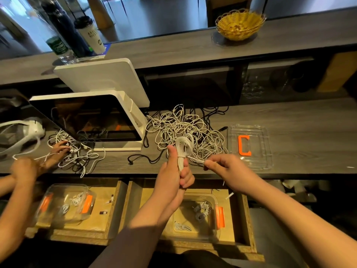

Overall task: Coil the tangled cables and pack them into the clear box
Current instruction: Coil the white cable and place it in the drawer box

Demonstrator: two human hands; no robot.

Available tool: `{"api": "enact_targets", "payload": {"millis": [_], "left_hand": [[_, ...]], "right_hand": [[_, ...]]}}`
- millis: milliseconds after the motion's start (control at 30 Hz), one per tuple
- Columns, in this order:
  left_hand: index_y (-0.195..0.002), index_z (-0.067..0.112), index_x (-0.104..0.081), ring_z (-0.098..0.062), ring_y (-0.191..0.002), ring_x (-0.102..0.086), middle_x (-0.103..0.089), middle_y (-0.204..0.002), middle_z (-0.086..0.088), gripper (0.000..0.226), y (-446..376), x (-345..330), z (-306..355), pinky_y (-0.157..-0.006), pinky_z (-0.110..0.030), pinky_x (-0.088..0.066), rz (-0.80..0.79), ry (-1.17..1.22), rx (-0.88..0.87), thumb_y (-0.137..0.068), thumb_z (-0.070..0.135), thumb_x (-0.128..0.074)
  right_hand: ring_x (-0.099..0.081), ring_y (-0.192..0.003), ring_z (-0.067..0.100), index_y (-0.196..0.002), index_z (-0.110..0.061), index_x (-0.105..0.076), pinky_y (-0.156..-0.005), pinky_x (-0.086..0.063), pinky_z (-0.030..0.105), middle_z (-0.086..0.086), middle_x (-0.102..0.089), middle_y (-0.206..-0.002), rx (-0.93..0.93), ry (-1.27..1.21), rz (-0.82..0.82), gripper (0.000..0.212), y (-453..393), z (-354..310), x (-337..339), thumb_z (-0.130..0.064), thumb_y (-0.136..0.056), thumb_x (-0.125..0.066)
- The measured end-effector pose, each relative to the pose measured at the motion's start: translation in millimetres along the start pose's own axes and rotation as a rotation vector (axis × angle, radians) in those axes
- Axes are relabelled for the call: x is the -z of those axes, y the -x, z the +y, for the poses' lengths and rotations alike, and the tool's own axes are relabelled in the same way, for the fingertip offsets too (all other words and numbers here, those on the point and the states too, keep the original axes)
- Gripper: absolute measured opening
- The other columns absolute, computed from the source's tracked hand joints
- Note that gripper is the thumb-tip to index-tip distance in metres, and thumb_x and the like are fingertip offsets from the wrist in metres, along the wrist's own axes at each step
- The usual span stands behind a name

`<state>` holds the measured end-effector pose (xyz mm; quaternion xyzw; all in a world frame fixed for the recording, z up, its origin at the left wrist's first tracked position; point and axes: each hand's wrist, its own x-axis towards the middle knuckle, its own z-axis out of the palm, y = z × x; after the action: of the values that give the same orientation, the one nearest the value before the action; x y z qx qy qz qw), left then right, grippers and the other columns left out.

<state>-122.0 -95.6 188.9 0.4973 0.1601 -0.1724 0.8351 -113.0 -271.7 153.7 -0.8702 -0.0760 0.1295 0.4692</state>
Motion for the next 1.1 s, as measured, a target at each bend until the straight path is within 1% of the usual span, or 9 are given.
{"api": "enact_targets", "payload": {"millis": [133,233,400,500,633,733,900,1000,1100], "left_hand": [[-0.086,0.01,-0.049,-0.004,-0.043,-0.028,-0.035,-0.057,0.004,0.045,-4.5,8.8,-7.2,-0.039,-0.016,-0.024,0.035,0.105,0.013,-0.096,0.054,-0.041],[-0.098,0.004,-0.055,-0.006,-0.053,-0.036,-0.043,-0.066,0.001,0.036,-4.9,11.7,-10.4,-0.05,-0.017,-0.032,0.01,0.082,0.022,-0.104,0.037,-0.041],[-0.101,0.003,-0.067,-0.006,-0.059,-0.047,-0.056,-0.067,0.001,0.029,-2.5,19.3,-7.7,-0.06,-0.02,-0.04,0.145,-0.262,-0.068,-0.104,0.026,-0.049],[-0.098,0.006,-0.071,-0.005,-0.06,-0.055,-0.066,-0.068,0.001,0.022,2.5,18.6,-8.3,-0.06,-0.018,-0.045,0.235,-0.381,-0.147,-0.099,0.024,-0.06],[-0.09,0.008,-0.073,-0.005,-0.058,-0.061,-0.072,-0.07,-0.002,0.013,3.8,18.2,-8.8,-0.056,-0.018,-0.048,0.27,-0.563,-0.261,-0.092,0.021,-0.069],[-0.087,0.017,-0.074,-0.007,-0.06,-0.064,-0.073,-0.072,-0.002,0.003,5.1,20.8,-12.1,-0.058,-0.022,-0.049,0.192,-0.728,-0.278,-0.089,0.019,-0.073],[-0.083,0.019,-0.075,0.0,-0.06,-0.061,-0.069,-0.067,0.003,0.005,9.5,21.9,-11.3,-0.058,-0.02,-0.046,0.116,-0.955,-0.274,-0.087,0.021,-0.076],[-0.081,0.027,-0.073,-0.004,-0.063,-0.06,-0.068,-0.066,0.004,0.009,9.8,26.0,-6.9,-0.065,-0.028,-0.048,-0.011,-1.016,-0.182,-0.088,0.022,-0.075],[-0.083,0.029,-0.073,-0.004,-0.067,-0.061,-0.07,-0.069,0.004,0.009,8.8,30.3,-1.9,-0.071,-0.028,-0.048,-0.125,-1.043,-0.09,-0.088,0.022,-0.075]], "right_hand": [[-0.063,-0.079,0.01,-0.089,-0.033,-0.068,-0.079,-0.054,0.042,-0.004,-0.069,-0.081,0.001,0.058,-0.033,0.022,2.5,1.5,-10.7,-0.043,-0.099,-0.051],[-0.063,-0.078,0.007,-0.093,-0.036,-0.068,-0.077,-0.055,0.039,-0.007,-0.069,-0.082,-0.019,0.099,-0.039,0.02,4.2,2.8,-12.2,-0.045,-0.099,-0.051],[-0.065,-0.074,0.015,-0.09,-0.029,-0.071,-0.071,-0.053,0.048,-0.002,-0.069,-0.078,0.075,0.033,-0.033,0.038,13.8,-6.8,-8.2,-0.057,-0.093,-0.047],[-0.063,-0.069,0.013,-0.089,-0.029,-0.069,-0.066,-0.052,0.045,-0.002,-0.068,-0.075,0.15,0.047,-0.031,0.046,19.3,-16.9,-7.8,-0.063,-0.089,-0.039],[-0.056,-0.058,0.014,-0.08,-0.023,-0.064,-0.055,-0.046,0.037,-0.001,-0.06,-0.062,0.249,0.16,0.018,0.045,21.8,-31.1,-5.7,-0.055,-0.09,-0.034],[-0.054,-0.056,0.01,-0.08,-0.025,-0.06,-0.054,-0.045,0.029,-0.007,-0.056,-0.061,0.292,0.287,0.023,0.043,21.3,-36.8,-0.8,-0.054,-0.09,-0.03],[-0.063,-0.07,0.01,-0.098,-0.025,-0.064,-0.06,-0.052,0.029,-0.011,-0.065,-0.083,0.386,0.512,0.106,0.042,11.6,-34.3,9.7,-0.05,-0.097,-0.031],[-0.063,-0.061,0.011,-0.089,-0.024,-0.065,-0.048,-0.042,0.023,-0.01,-0.067,-0.079,0.503,0.614,0.195,0.039,4.1,-29.9,11.2,-0.047,-0.098,-0.035],[-0.063,-0.059,0.014,-0.086,-0.022,-0.066,-0.048,-0.044,0.025,-0.008,-0.067,-0.073,0.513,0.598,0.218,0.047,1.9,-23.4,11.3,-0.053,-0.096,-0.032]]}}
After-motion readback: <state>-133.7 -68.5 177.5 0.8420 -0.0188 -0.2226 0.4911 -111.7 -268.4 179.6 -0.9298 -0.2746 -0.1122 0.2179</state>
